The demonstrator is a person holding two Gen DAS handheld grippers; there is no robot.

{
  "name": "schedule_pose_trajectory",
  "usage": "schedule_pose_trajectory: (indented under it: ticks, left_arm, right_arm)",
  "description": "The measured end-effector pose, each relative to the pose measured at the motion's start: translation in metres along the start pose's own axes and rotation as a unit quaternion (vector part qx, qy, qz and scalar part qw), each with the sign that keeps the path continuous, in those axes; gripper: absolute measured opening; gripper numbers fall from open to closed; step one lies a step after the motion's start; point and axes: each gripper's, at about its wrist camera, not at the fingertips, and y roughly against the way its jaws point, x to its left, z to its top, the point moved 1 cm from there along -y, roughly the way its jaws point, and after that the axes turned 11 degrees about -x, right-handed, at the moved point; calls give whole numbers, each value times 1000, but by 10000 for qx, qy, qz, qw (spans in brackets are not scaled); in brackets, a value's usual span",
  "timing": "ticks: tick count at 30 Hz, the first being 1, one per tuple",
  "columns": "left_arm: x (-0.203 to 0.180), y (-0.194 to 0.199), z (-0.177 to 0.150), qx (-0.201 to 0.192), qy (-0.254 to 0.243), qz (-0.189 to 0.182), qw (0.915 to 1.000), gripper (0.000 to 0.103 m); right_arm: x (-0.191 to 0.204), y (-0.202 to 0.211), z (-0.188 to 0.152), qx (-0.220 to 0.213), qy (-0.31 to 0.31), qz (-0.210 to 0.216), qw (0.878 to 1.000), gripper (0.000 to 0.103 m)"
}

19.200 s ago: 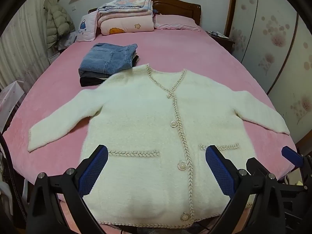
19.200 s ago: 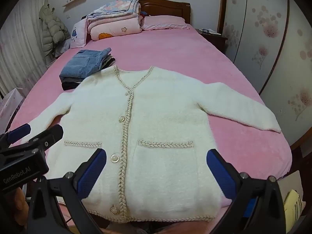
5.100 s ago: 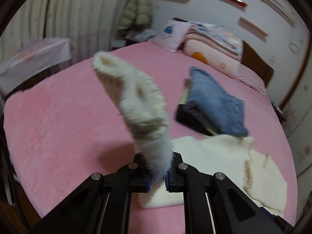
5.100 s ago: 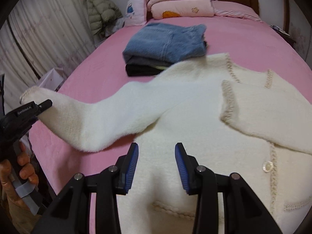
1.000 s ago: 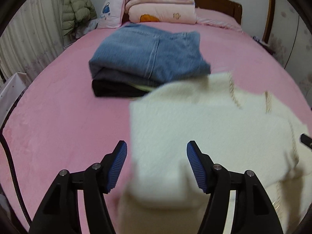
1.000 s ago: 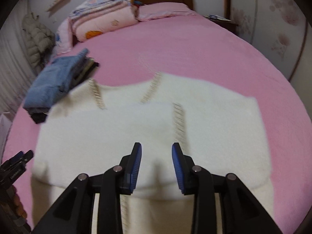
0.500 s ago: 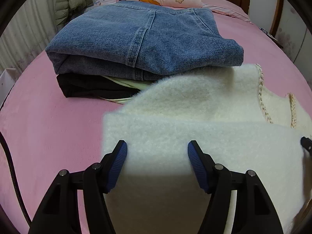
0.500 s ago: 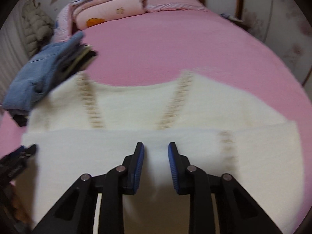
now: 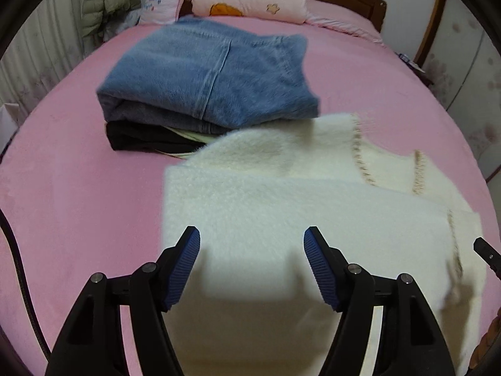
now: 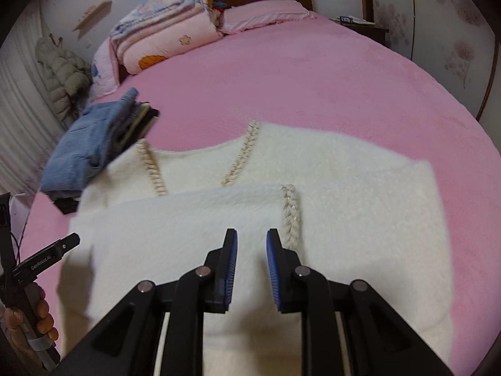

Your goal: Fold large clothes

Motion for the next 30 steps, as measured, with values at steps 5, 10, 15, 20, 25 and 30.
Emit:
schedule_pose_trajectory:
  ticks: [5,10,15,20,25,30]
  left_arm:
    - [-19,86,-2,-560,-276,-104,9980,95]
    - [-21,164,-9,-858,-245,-423,9951,102]
    - [-16,234,-28,-1232,-112,-610,9904,102]
    - [-13,287,-43,-1512,18,-618,9866,102]
    - [-7,335,-60,-1776,147,-499,9827,102]
    - [-10,360,-72,-1741,-83,-368,9840,102]
  right_arm:
    - [5,62,-13,-63,-61,325,9994,19]
    - [8,126,-27,-221,-73,560,9982,19]
    - [15,182,-39,-479,57,690,9964,19]
    - [13,231,-53,-645,143,787,9947,19]
    - [6,270,-64,-809,173,828,9931,21]
    - [-4,301,-73,-975,132,810,9918,29]
